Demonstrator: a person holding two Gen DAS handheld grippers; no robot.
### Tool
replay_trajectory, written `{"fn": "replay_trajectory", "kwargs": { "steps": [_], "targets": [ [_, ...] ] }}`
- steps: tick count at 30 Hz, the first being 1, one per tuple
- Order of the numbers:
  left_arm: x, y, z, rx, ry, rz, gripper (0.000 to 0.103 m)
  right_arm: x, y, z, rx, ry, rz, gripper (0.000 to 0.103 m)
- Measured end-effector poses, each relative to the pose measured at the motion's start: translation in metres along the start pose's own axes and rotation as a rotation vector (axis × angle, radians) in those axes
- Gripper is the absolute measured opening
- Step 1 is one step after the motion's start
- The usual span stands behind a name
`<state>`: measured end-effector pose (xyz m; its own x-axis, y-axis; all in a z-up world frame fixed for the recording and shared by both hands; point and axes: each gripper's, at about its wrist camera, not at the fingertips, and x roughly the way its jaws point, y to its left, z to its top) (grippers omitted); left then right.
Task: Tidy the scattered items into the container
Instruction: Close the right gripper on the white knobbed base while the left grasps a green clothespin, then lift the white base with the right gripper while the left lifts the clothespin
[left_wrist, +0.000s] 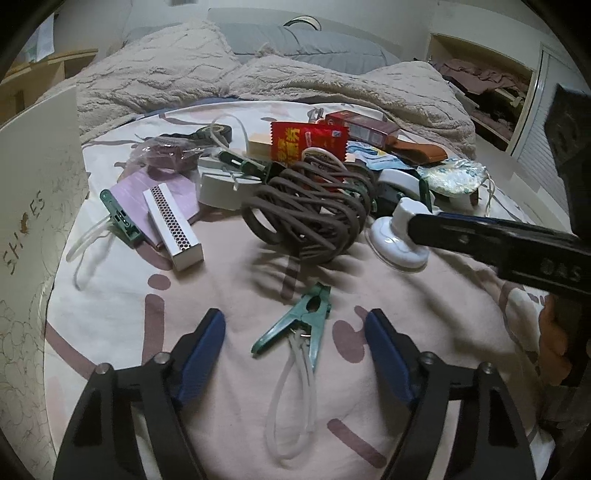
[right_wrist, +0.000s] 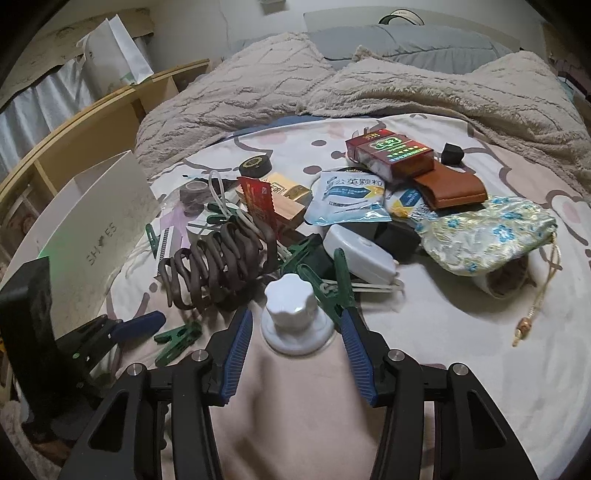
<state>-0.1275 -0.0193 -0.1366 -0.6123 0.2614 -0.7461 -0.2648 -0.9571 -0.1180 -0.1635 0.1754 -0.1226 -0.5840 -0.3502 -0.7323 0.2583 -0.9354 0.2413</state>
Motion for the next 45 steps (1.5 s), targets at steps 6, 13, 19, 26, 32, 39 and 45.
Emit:
{"fn": "replay_trajectory", "kwargs": {
  "steps": [6,13,19,26,32,39,45],
  "targets": [
    [-0.001,-0.001,0.000,0.009,-0.007,-0.006,0.056,0.008,0.005,0.003,-0.019,-0.004,-0.028,0.043],
    [-0.003,-0.003,0.000,0.016,-0.014,-0.012,0.035,0.010,0.009,0.002,-0.035,-0.007,-0.033,0.031],
    [-0.010,0.000,0.000,-0.005,-0.022,-0.044,0.030,-0.007,0.011,0.000,-0.043,-0.033,-0.016,0.031],
    [-0.021,-0.012,-0.006,0.026,-0.006,-0.047,0.030,-0.036,0.013,-0.017,-0.091,-0.015,-0.013,0.031],
    [-0.028,-0.022,-0.015,0.038,0.034,-0.046,0.030,-0.059,0.013,-0.042,-0.132,0.031,-0.015,0.031],
    [-0.042,-0.033,-0.035,0.045,0.069,-0.058,0.030,-0.072,0.005,-0.074,-0.120,0.095,0.006,0.031],
    [-0.049,-0.042,-0.047,0.055,0.046,-0.010,0.030,-0.075,0.000,-0.083,-0.079,0.065,0.022,0.031]
  ]
}}
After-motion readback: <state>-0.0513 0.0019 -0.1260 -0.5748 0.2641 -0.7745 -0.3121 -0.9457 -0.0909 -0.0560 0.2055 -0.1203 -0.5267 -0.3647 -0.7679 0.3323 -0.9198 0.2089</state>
